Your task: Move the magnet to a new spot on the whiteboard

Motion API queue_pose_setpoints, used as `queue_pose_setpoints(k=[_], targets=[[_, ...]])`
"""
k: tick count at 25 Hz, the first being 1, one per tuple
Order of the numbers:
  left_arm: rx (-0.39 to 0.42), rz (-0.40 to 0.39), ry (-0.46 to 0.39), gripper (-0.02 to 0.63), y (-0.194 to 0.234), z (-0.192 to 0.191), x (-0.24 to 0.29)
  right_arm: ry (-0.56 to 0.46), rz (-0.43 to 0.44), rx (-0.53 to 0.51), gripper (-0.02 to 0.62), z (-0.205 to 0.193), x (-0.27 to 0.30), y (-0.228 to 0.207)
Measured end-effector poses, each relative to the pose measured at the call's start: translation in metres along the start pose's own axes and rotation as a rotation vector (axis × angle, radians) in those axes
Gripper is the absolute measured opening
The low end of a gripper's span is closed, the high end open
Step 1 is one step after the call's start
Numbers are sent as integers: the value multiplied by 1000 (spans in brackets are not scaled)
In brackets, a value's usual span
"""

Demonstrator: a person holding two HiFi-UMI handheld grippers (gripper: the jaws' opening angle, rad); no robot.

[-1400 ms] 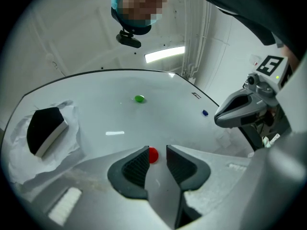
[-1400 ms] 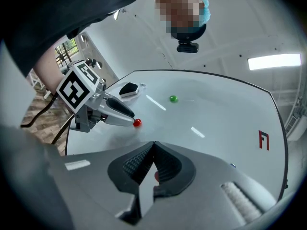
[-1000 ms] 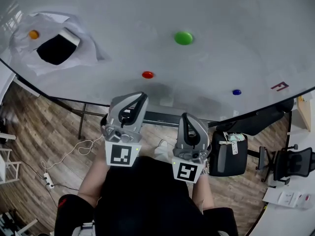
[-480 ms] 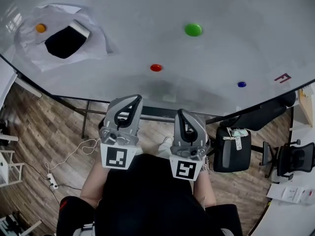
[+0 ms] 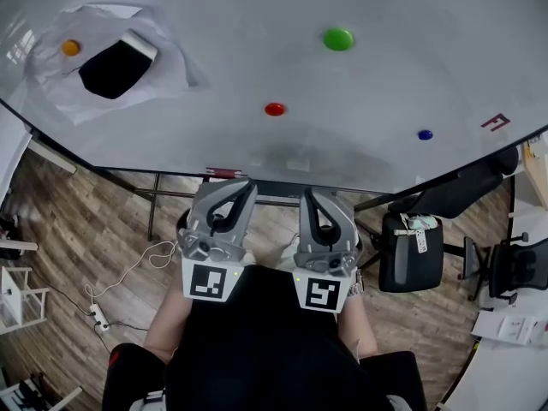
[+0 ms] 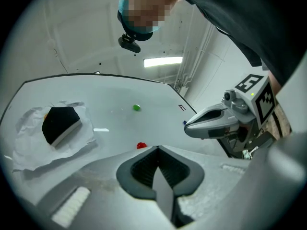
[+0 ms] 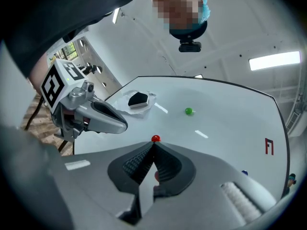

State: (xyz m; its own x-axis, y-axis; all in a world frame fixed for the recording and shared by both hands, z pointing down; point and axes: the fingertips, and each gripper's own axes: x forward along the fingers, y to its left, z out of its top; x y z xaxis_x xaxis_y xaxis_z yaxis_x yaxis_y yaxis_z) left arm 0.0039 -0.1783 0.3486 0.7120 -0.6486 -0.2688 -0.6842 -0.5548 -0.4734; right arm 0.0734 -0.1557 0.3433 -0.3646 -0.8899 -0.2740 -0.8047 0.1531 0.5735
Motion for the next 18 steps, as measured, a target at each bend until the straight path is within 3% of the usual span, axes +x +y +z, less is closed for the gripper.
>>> queue_pose_setpoints(k=[18], targets=[[3,5,-13,2,3,-3,8,36,-31,-9,0,-5,3,-9]])
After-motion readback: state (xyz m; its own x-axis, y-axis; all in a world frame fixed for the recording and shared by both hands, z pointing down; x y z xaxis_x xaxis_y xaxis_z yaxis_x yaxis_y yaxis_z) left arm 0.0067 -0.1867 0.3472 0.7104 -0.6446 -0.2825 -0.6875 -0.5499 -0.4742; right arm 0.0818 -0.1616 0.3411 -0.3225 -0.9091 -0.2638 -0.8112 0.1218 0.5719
